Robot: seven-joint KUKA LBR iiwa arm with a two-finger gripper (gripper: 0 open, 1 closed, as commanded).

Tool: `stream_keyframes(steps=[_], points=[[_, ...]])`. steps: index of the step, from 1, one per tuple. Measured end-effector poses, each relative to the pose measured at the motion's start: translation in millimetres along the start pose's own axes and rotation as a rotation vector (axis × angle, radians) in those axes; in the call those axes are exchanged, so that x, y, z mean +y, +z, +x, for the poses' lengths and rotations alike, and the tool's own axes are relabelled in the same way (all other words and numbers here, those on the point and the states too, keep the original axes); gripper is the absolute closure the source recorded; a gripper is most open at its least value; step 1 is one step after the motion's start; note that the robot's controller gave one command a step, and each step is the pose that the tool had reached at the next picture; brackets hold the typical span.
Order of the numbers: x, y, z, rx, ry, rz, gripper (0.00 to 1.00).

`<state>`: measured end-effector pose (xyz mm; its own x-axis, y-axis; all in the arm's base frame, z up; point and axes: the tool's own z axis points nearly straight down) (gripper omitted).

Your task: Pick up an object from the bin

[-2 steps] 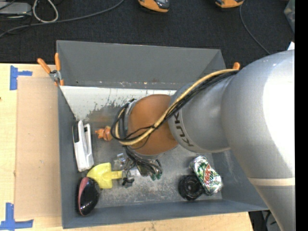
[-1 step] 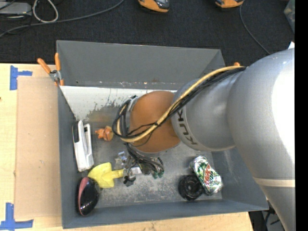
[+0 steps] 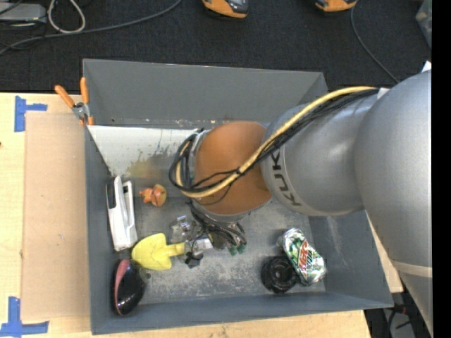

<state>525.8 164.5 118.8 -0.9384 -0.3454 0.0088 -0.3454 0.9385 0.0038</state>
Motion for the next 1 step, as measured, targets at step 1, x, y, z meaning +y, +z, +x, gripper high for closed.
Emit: stream_keyframes(steps=[1], points=[[0.8, -52.0, 0.4, 0.002, 0.002, 0.000, 1.00]])
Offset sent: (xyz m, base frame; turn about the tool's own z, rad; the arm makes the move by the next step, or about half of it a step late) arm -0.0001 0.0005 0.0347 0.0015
